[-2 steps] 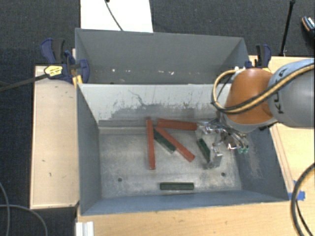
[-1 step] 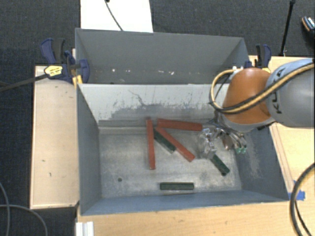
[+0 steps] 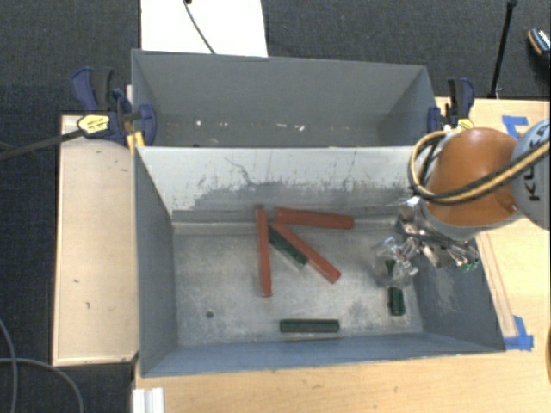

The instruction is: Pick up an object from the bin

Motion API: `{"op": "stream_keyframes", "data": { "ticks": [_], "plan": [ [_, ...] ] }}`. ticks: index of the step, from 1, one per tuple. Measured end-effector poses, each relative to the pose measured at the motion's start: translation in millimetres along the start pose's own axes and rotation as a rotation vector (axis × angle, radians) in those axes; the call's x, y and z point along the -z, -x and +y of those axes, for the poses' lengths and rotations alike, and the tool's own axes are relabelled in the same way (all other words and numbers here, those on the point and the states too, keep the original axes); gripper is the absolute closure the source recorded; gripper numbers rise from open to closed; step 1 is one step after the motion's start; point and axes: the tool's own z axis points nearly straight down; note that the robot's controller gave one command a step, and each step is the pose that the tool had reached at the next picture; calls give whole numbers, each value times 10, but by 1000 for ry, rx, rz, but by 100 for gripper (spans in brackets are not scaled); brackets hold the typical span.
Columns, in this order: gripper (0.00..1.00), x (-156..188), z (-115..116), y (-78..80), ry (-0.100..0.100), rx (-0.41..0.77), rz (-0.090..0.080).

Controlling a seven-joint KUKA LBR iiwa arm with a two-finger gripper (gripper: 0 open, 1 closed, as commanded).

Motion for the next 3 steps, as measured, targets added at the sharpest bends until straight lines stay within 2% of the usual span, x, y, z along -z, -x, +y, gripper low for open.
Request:
{"op": "stream_keyframes", "data": {
  "ticks": [1,2,3],
  "plan": [
    [0,-2,14,10,2,-1,-1],
    [100,-2,15,10,3,-3,-1],
    [0,-2,16,11,3,-5,-1]
  ]
}}
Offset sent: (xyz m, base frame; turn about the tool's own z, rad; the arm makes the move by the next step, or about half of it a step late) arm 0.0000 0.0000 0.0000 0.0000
